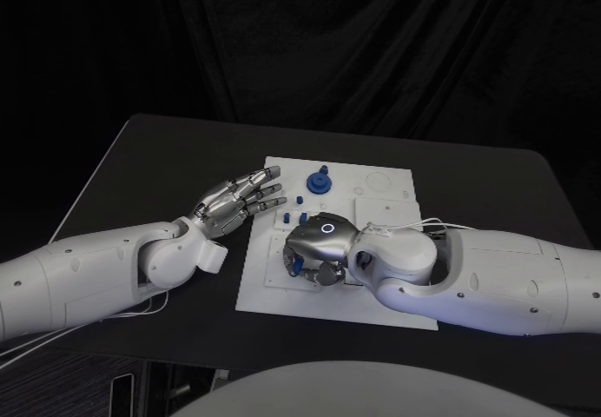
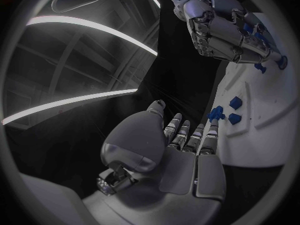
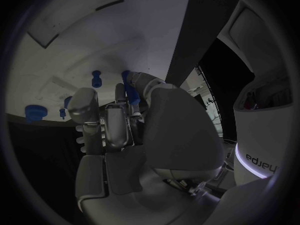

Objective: Assemble the parts on the task board

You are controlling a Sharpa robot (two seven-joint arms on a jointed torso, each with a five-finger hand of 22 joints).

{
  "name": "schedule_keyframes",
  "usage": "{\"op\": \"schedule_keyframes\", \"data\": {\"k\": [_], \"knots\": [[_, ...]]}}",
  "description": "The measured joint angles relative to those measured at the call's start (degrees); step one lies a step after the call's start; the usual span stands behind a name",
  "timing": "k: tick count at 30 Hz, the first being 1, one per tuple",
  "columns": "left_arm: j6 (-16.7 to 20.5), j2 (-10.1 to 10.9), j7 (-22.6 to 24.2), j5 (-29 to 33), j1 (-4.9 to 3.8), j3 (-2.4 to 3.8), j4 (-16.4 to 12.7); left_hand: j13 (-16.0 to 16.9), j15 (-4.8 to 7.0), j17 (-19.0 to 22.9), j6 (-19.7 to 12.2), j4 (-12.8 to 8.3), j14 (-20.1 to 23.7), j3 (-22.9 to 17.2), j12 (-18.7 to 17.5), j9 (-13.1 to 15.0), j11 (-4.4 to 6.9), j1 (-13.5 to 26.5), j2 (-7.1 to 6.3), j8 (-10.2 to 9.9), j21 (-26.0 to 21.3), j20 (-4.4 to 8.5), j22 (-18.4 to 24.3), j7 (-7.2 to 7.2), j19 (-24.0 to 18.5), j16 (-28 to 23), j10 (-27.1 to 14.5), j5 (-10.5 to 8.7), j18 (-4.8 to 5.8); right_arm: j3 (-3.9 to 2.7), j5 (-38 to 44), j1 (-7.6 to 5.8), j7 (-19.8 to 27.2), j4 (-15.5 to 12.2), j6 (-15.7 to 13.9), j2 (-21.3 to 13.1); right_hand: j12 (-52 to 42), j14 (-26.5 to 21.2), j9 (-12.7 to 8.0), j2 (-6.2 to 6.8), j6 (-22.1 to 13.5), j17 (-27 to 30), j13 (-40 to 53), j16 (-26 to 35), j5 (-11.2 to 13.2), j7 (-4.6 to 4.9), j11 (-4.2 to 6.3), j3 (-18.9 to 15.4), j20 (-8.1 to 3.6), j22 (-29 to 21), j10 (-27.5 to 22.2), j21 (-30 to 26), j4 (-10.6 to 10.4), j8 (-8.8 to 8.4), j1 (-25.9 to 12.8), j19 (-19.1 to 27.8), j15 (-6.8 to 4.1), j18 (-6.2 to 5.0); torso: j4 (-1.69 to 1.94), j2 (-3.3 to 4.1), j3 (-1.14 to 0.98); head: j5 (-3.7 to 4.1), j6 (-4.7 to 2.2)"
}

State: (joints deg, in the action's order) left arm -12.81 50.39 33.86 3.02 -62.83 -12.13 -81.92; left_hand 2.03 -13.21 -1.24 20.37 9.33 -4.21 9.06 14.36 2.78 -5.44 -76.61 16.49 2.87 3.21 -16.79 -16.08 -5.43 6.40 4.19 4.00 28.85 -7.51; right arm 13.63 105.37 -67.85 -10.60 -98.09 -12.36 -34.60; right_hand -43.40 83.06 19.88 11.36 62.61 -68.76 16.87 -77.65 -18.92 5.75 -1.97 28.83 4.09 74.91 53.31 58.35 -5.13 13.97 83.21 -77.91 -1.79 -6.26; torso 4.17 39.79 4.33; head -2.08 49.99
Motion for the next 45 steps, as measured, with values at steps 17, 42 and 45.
{"op": "schedule_keyframes", "data": {"k": [17, 42, 45], "knots": [[0.0, -0.1, -0.2, 0.0, 0.05, 0.0, 0.0, 0.0, 0.0, 0.0, 0.0, 0.2, 0.0, -0.2, 0.0, 0.0, 0.0, 0.0, 0.0, 0.0, 0.0, 0.0, 0.0, 0.0, 0.0, 0.0, 0.0, 0.0, 0.0, 0.2, 0.3, 0.24, 0.4, 0.4, -1.3, 0.6, 1.0, 0.0, 0.8, -0.4, -0.6, 0.5, 2.1, 0.2, 2.2, -0.2, 0.04, -0.2, 0.0, 0.0, 0.6, -0.3, -0.1, 0.07, 0.0, 0.0, 0.0, 0.0, 0.0, -0.01, -0.01, -0.04, 0.0], [-0.1, -0.1, -0.6, 0.0, 0.15, 0.0, 0.3, 0.0, 0.0, 0.0, 0.0, 0.0, 0.0, -0.3, 0.0, 0.0, 0.0, 0.0, 0.0, 0.0, 0.0, 0.0, 0.0, 0.0, 0.0, 0.0, 0.0, 0.0, 0.0, 0.18, 0.4, 0.3, 0.2, 0.0, -0.8, 0.3, 2.3, -0.2, 1.3, -0.45, -0.7, 1.6, 1.6, 0.9, 2.4, -0.27, 0.09, -0.2, 0.0, 0.0, 1.4, -2.0, -0.1, 0.29, -0.1, 0.0, -0.2, 0.0, -0.03, -0.04, 0.01, -0.2, 0.0], [-0.2, -0.1, -0.7, 0.0, 0.2, 0.0, 0.3, 0.0, 0.0, 0.0, 0.0, 0.0, 0.0, -0.3, 0.0, 0.0, 0.0, 0.0, 0.0, 0.0, 0.0, 0.0, 0.0, 0.0, 0.0, 0.0, 0.0, 0.0, 0.0, 0.17, 0.4, 0.3, 0.1, -0.1, -0.7, 0.2, 2.3, -0.2, 1.4, -0.44, -0.7, 1.7, 1.5, 0.9, 2.6, -0.27, 0.04, -0.2, 0.0, 0.0, 1.5, -2.2, -0.1, 0.29, -0.1, 0.0, -0.2, 0.0, -0.03, -0.03, 0.01, -0.16, 0.0]]}}
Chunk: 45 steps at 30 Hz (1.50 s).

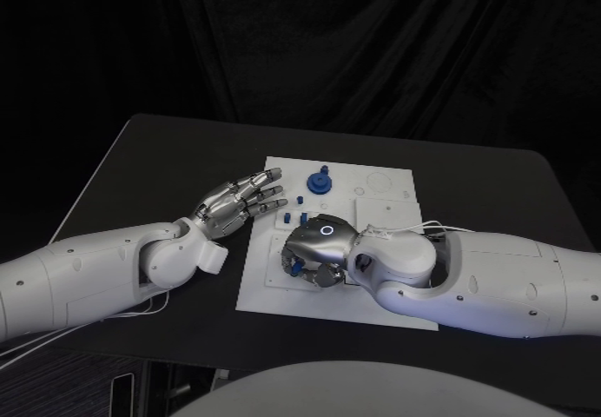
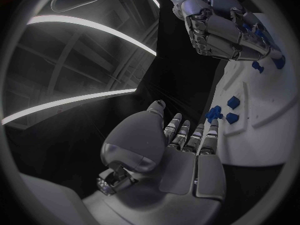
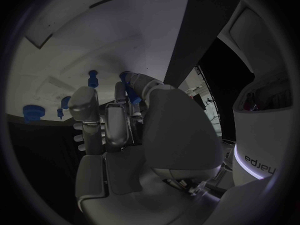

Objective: Assemble the parts on the task board

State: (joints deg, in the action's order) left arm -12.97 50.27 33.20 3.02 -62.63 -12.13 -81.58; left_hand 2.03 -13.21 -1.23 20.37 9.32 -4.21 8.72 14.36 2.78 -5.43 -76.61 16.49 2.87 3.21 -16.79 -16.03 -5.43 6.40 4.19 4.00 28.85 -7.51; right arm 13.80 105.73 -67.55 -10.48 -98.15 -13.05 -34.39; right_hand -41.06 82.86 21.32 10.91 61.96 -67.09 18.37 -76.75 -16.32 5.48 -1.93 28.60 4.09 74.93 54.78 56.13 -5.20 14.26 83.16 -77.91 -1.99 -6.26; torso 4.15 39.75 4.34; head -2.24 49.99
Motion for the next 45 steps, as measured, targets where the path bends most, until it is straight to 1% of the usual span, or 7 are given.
{"op": "schedule_keyframes", "data": {"k": [5, 12, 18, 24, 26, 31, 45], "knots": [[-0.1, 0.0, -0.1, 0.0, 0.06, 0.0, 0.1, 0.0, 0.0, 0.0, 0.0, 0.0, 0.0, 0.0, 0.0, 0.0, 0.0, 0.0, 0.0, 0.0, 0.0, 0.0, 0.0, 0.0, 0.0, 0.0, 0.0, 0.0, 0.0, 0.0, 0.0, 0.0, 0.0, -0.1, 0.1, -0.1, 0.4, 0.0, 0.2, 0.01, 0.0, 0.1, -0.1, 0.2, 0.4, 0.0, -0.01, 0.2, -0.2, 0.0, 0.0, 0.0, -0.2, -0.01, 0.0, 0.2, 0.0, -0.01, -0.02, -0.01, -0.03, 0.04, 0.0], [-0.1, 0.0, -0.2, 0.0, 0.14, 0.0, 0.1, 0.0, 0.0, 0.0, 0.0, 0.0, 0.0, 0.0, 0.0, 0.0, 0.0, 0.0, 0.0, 0.0, 0.0, 0.0, 0.0, 0.0, 0.0, 0.0, 0.0, 0.0, 0.0, 0.04, 0.0, 0.04, -0.2, 0.0, 0.3, -0.1, 1.7, -0.2, 0.6, 0.2, -0.7, 0.3, -0.4, 0.4, 3.8, 0.67, -0.23, 0.0, 0.03, 0.0, 0.2, -0.9, -1.0, -0.29, -0.2, 0.4, 0.21, -0.01, -0.04, -0.02, -0.04, 0.08, 0.0], [-0.1, -0.1, -0.3, 0.0, 0.18, 0.0, 0.2, 0.0, 0.0, 0.0, 0.0, 0.0, 0.0, 0.0, 0.0, 0.0, 0.0, 0.0, 0.0, 0.0, 0.0, 0.0, 0.0, 0.0, 0.0, 0.0, 0.0, 0.0, 0.0, 0.04, 0.0, 0.05, -0.2, 0.4, 0.4, 0.1, 2.7, -0.9, 0.0, 0.78, -5.1, 1.6, -0.6, 1.3, 8.5, 1.55, -1.02, -0.6, 0.82, 0.0, -0.6, -3.2, -2.6, -2.96, -1.4, 1.2, 0.94, 0.0, -0.04, -0.03, -0.04, 0.05, 0.0], [-0.2, -0.1, -0.4, 0.0, 0.21, 0.0, 0.2, 0.0, 0.0, 0.0, 0.0, 0.0, 0.0, 0.0, 0.0, 0.0, 0.0, 0.0, 0.0, 0.0, 0.0, 0.0, 0.0, 0.0, 0.0, 0.0, 0.0, 0.0, 0.0, 0.06, 0.0, 0.05, -0.2, 0.9, 0.4, 0.3, 3.2, -1.8, -1.7, 1.37, -9.3, 2.8, -0.4, 2.2, 10.9, 1.94, -1.56, -1.3, 1.32, 0.0, -2.3, -5.9, -4.0, -5.74, -2.0, 2.1, 1.39, -0.04, -0.04, -0.03, -0.04, -0.01, 0.0], [-0.2, -0.1, -0.4, 0.0, 0.22, 0.0, 0.3, 0.0, 0.0, 0.0, 0.0, 0.0, 0.0, 0.0, 0.0, 0.0, 0.0, 0.0, 0.0, 0.0, 0.0, 0.0, 0.0, 0.0, 0.0, 0.0, 0.0, 0.0, 0.0, 0.06, 0.0, 0.05, -0.2, 1.0, 0.4, 0.4, 3.7, -2.1, -2.1, 1.37, -10.1, 3.3, -0.4, 2.6, 11.5, 2.22, -1.81, -1.5, 1.34, 0.0, -3.5, -6.9, -4.5, -6.34, -2.0, 2.6, 1.65, -0.93, -0.02, -0.03, -0.04, -0.01, 0.0], [-0.2, -0.2, -0.4, 0.0, 0.23, 0.0, 0.3, 0.0, 0.0, 0.0, 0.0, 0.0, 0.0, 0.0, 0.0, 0.0, 0.2, 0.0, 0.0, 0.0, 0.0, 0.0, 0.1, 0.0, 0.0, 0.0, -0.2, 0.0, 0.0, 0.06, 0.0, 0.05, -0.2, 1.3, 0.4, 0.6, 4.2, -2.7, -3.0, 1.75, -11.4, 4.1, -0.5, 3.1, 12.7, 2.16, -2.57, -2.4, 1.86, 0.0, -5.0, -8.6, -5.4, -7.12, -2.4, 3.1, 2.25, -0.93, 0.06, -0.03, -0.03, 0.12, 0.0], [-0.2, -0.1, -0.5, 0.0, 0.27, 0.0, 0.3, 0.0, 0.0, 0.0, 0.0, 0.0, 0.0, 0.0, 0.0, 0.0, 0.2, 0.0, 0.0, 0.0, 0.0, 0.0, 0.1, 0.0, 0.0, 0.0, -0.2, 0.0, 0.0, 0.06, 0.0, 0.05, -0.2, 0.1, -0.2, -0.9, 4.2, -3.3, -3.6, 2.18, -11.8, 4.9, -0.5, 3.5, 13.3, 1.9, -2.96, -3.9, 2.26, 0.0, -6.8, -10.3, -6.6, -7.34, -2.8, 3.5, 2.47, -0.92, 0.04, -0.02, 0.01, -0.05, 0.0]]}}
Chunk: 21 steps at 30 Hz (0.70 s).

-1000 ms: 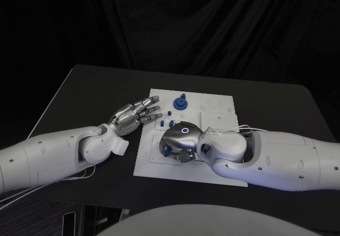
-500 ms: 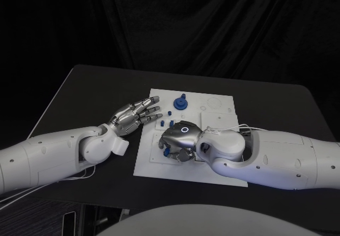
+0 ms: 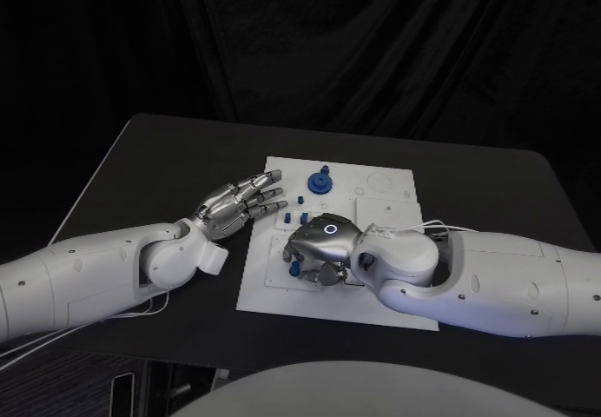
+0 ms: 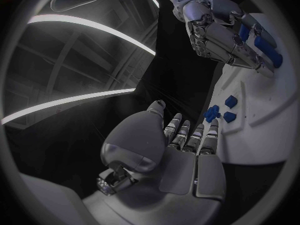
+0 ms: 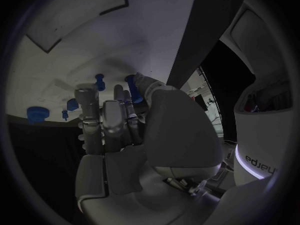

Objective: Assemble the parts on the task board

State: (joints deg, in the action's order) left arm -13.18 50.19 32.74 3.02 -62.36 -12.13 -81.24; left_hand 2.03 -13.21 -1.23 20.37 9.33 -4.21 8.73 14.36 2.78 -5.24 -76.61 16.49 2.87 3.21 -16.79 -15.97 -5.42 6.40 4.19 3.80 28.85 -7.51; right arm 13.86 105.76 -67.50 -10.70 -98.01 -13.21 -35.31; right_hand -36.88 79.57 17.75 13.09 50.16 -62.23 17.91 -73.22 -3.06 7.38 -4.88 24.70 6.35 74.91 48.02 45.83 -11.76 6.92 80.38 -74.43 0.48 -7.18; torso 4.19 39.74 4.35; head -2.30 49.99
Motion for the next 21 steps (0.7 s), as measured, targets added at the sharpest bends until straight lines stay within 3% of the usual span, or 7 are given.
{"op": "schedule_keyframes", "data": {"k": [4, 6, 14, 16, 19, 21], "knots": [[0.0, 0.2, 0.0, 0.0, 0.03, 0.0, 0.0, 0.0, 0.0, 0.0, 0.0, 0.0, 0.0, 0.0, 0.0, 0.0, 0.0, 0.0, 0.0, 0.0, 0.0, 0.0, 0.0, 0.0, 0.0, 0.0, 0.0, 0.0, 0.0, -0.07, 0.0, -0.21, 0.1, -1.8, -1.0, -2.3, 0.0, -0.2, -0.2, 0.4, 0.0, 0.2, 0.2, 0.2, 0.0, 0.0, -0.05, -1.2, 0.21, 0.0, -0.8, -0.2, -0.8, 0.0, -0.4, 0.2, 0.2, 0.0, -0.01, 0.01, -0.01, -0.01, 0.0], [0.0, 0.3, 0.0, 0.0, 0.04, 0.0, -0.1, 0.0, 0.0, 0.0, 0.0, -0.1, 0.0, -0.1, 0.0, 0.0, 0.0, 0.0, 0.0, 0.0, 0.0, 0.0, 0.0, 0.0, 0.0, 0.0, 0.0, 0.0, 0.0, -0.08, -0.4, -1.0, 0.1, -3.0, -1.8, -4.0, 0.0, -0.2, -0.3, 0.57, 0.0, 0.2, 0.3, 0.2, 0.0, 0.0, -0.04, -1.9, 0.21, 0.0, -0.8, -0.4, -1.0, 0.0, -0.6, 0.2, 0.2, 0.01, -0.01, 0.01, -0.01, -0.01, 0.0], [0.2, 1.6, 0.9, 0.0, 0.06, 0.0, -1.2, 0.1, 0.0, -0.1, 1.0, -0.3, 0.0, -0.3, 0.7, 0.1, 0.0, 0.0, 0.0, 0.5, 0.0, 0.08, 0.0, -0.53, 0.3, 0.3, 0.0, 0.23, -0.01, -0.23, -3.7, -6.04, 0.6, -8.7, -6.9, -12.9, -1.0, -0.2, -0.5, 0.42, 0.6, -0.9, 1.0, -0.3, 0.0, 0.65, -0.14, -3.3, 0.2, 0.0, -1.5, 0.6, -1.6, 0.0, -0.4, 0.2, 0.18, 0.01, -0.08, -0.02, -0.05, 0.52, 0.0], [0.4, 2.1, 1.7, 0.0, 0.06, 0.0, -2.0, 0.2, 0.0, -0.1, 1.9, -0.6, 0.0, -0.6, 1.2, 0.3, -0.15, 0.0, 0.0, 0.9, 0.0, 0.0, 0.0, -0.73, 0.4, 0.3, 0.4, 0.23, -0.01, -0.17, -4.9, -7.15, 0.8, -10.1, -8.3, -15.4, -3.0, 0.7, -0.5, -0.36, 1.5, -2.2, 1.7, -1.4, 0.0, 0.93, 0.32, -3.6, -0.05, 0.0, 0.1, 2.9, -1.6, 0.56, 0.4, -1.2, -0.24, 0.02, -0.08, -0.05, -0.06, 0.82, 0.0], [1.1, 3.2, 3.2, 0.0, 0.07, 0.0, -3.5, 0.3, 0.0, -0.1, 3.3, -0.6, 0.0, -0.6, 2.1, 0.4, -0.3, 0.0, 0.0, 1.2, 0.0, 0.0, 0.3, -0.99, 0.4, 0.5, 1.0, 0.29, -0.01, -0.01, -7.2, -8.31, 0.9, -11.8, -10.4, -19.1, -6.5, 1.4, -0.3, -0.78, 3.4, -2.9, 3.4, -1.8, 0.0, 0.3, 1.19, -3.7, -0.74, 0.0, 2.5, 4.6, -1.7, 1.7, 1.8, -2.2, -0.91, 0.02, -0.08, -0.1, -0.05, 1.27, 0.0], [1.6, 3.7, 3.8, 0.0, 0.07, 0.01, -4.3, 0.3, 0.13, -0.1, 4.2, -0.6, -0.1, -0.6, 2.7, 0.5, -0.32, 0.0, 0.0, 1.6, 0.0, 0.23, 0.9, -0.97, 0.2, 0.5, 1.6, 0.6, 0.0, 0.12, -8.5, -8.65, 1.0, -12.5, -11.2, -20.9, -10.3, 2.0, 0.4, -1.35, 6.0, -3.4, 5.4, -2.2, 0.0, -0.38, 1.85, -3.3, -1.26, 0.0, 4.3, 5.8, -1.3, 3.39, 3.6, -2.9, -1.52, 0.02, -0.08, -0.12, -0.04, 1.45, 0.0]]}}
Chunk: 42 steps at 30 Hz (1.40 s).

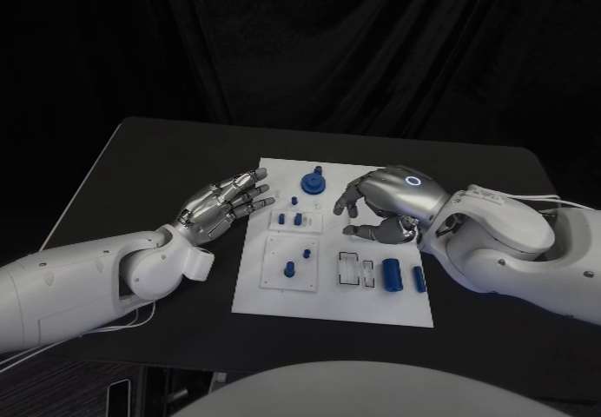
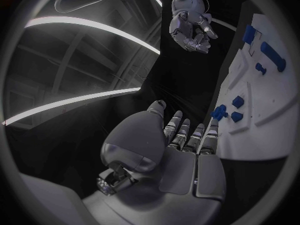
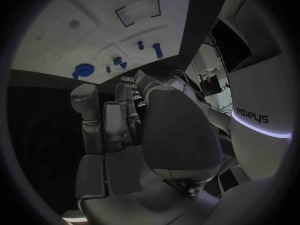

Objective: Assemble the parts on the task board

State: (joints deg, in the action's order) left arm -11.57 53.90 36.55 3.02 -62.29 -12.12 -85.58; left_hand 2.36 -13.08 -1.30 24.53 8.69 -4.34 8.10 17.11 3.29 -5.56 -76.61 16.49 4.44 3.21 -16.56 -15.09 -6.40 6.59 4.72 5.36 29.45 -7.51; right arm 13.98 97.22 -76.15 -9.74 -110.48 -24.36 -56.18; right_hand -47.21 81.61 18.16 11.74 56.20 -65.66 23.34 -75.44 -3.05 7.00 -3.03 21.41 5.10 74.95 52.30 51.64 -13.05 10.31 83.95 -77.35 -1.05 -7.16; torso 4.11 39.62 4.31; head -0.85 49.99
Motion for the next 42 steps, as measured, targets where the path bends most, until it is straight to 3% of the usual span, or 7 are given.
{"op": "schedule_keyframes", "data": {"k": [6, 13, 18, 23, 26, 29, 42], "knots": [[2.7, 0.9, 1.2, -1.0, 0.0, 0.0, -1.5, 0.1, 1.13, 0.0, 1.7, 0.9, 0.2, 0.9, 1.0, 0.0, -0.11, 0.3, -0.34, 0.4, -1.6, 1.58, 5.1, -0.38, -3.0, 0.0, 1.1, 0.0, -0.01, 0.16, -4.4, -0.05, -1.0, -0.4, 0.0, -4.8, -14.5, 0.5, 3.0, -0.36, 1.9, 0.3, 10.7, 0.1, -0.1, -1.7, 2.11, 0.9, -1.22, 0.0, 3.6, 0.5, -1.5, 6.04, 1.0, -1.0, -1.47, 0.01, 0.0, 0.0, 0.08, 0.43, 0.0], [6.8, 0.6, 1.8, -5.0, 0.0, 0.0, -1.4, 0.0, 5.14, 0.4, 1.9, 7.7, 2.0, 3.9, 1.3, -0.2, -0.73, 0.7, -1.78, 0.4, -2.0, 6.24, 8.6, -0.14, -5.0, -1.5, 2.0, -3.26, -0.01, 0.25, -10.7, 2.39, -5.3, -0.4, 1.8, -9.3, -29.6, 1.8, 5.2, -1.81, 0.2, -1.4, 32.3, -0.5, -3.2, -3.16, 3.19, -0.1, -2.46, 0.0, 16.0, 2.0, -3.6, 11.26, -10.2, -2.2, -2.7, 0.01, 0.07, 0.05, 0.21, 1.3, 0.0], [11.5, 0.6, 2.0, -10.5, 0.0, -0.01, -1.0, -0.2, 6.85, 0.8, 0.8, 8.1, 3.2, 5.6, -1.2, -0.4, 2.93, 1.2, -2.22, -0.5, -2.0, 8.9, 9.8, 2.06, -5.4, -3.0, 0.3, -5.77, 1.4, 0.28, -13.7, 4.13, -10.6, -0.4, 4.2, -10.5, -35.6, 2.2, 6.2, -1.97, -0.4, -5.3, 44.6, -3.1, -3.8, -3.58, 3.86, -0.6, -3.1, 0.0, 24.6, 7.9, -3.9, 14.45, -19.5, -4.9, -3.15, 1.38, 0.0, 0.11, 0.14, 2.33, 0.0], [15.0, 0.5, 2.1, -14.6, 0.0, -0.01, -0.7, -0.2, 6.77, 0.8, 0.7, 8.1, 3.2, 5.6, -1.8, -0.4, 3.54, 0.8, -1.83, -0.8, -2.0, 8.74, 9.9, 2.32, -5.4, -3.2, -0.3, -5.69, 1.39, 0.3, -15.2, 5.52, -15.9, -0.5, 6.6, -11.1, -39.7, 2.4, 8.0, -0.8, -0.6, -8.2, 51.5, -4.9, -3.3, -4.65, 4.93, -0.6, -4.17, 0.0, 31.3, 12.6, -3.9, 18.96, -25.0, -6.4, -4.12, 1.37, -0.01, 0.2, 0.08, 3.94, 0.0], [16.2, 0.5, 2.1, -16.2, 0.0, -0.01, -0.6, -0.2, 4.41, 0.8, 0.6, 8.1, 3.3, 6.0, -1.8, -0.4, 3.8, 0.3, -1.36, -1.3, -2.0, 4.99, 9.5, 2.73, -5.2, -3.2, -0.5, -5.2, 1.38, 0.33, -15.6, 6.23, -18.3, -0.6, 7.5, -11.0, -42.1, 2.4, 9.3, -0.38, -0.5, -9.2, 51.6, -7.3, -2.8, -5.32, 5.4, -0.4, -4.38, 0.0, 31.7, 16.9, -3.7, 21.88, -25.4, -6.6, -4.72, 2.29, 0.1, 0.26, 0.08, 4.96, 0.0], [17.0, 0.5, 2.1, -17.2, 0.0, -0.02, -0.5, -0.2, 3.43, 0.8, 0.6, 8.1, 3.1, 6.0, -1.8, -0.4, 3.8, 0.0, -1.08, -1.3, -2.0, 3.94, 9.4, 2.73, -5.2, -3.2, -0.5, -4.86, 1.38, 0.32, -15.6, 6.99, -20.2, -0.6, 8.0, -10.6, -42.6, 2.4, 10.1, 0.16, -1.1, -9.3, 51.6, -9.4, -1.5, -5.82, 5.4, -0.4, -4.38, 0.0, 31.7, 20.3, -3.7, 23.77, -25.9, -6.6, -4.74, 3.2, 0.03, 0.3, 0.02, 5.41, 0.0], [17.4, 1.3, 2.2, -19.1, 0.0, -0.01, -0.8, -0.2, 3.43, 0.8, 0.6, 8.1, 3.1, 5.9, -1.6, -0.5, 3.47, -2.0, -0.35, -1.3, -2.0, 3.55, 9.4, 2.72, -5.2, -3.2, -0.6, -3.09, 0.4, 0.33, -13.8, 9.05, -23.3, -0.5, 8.3, -8.2, -42.6, 2.4, 10.5, 1.31, -2.2, -9.3, 51.6, -10.3, 0.0, -5.75, 5.4, -2.6, -4.69, 0.0, 31.7, 22.7, -4.0, 25.34, -30.0, -6.7, -4.74, 3.19, -0.52, 0.23, -0.18, 5.38, 0.0]]}}
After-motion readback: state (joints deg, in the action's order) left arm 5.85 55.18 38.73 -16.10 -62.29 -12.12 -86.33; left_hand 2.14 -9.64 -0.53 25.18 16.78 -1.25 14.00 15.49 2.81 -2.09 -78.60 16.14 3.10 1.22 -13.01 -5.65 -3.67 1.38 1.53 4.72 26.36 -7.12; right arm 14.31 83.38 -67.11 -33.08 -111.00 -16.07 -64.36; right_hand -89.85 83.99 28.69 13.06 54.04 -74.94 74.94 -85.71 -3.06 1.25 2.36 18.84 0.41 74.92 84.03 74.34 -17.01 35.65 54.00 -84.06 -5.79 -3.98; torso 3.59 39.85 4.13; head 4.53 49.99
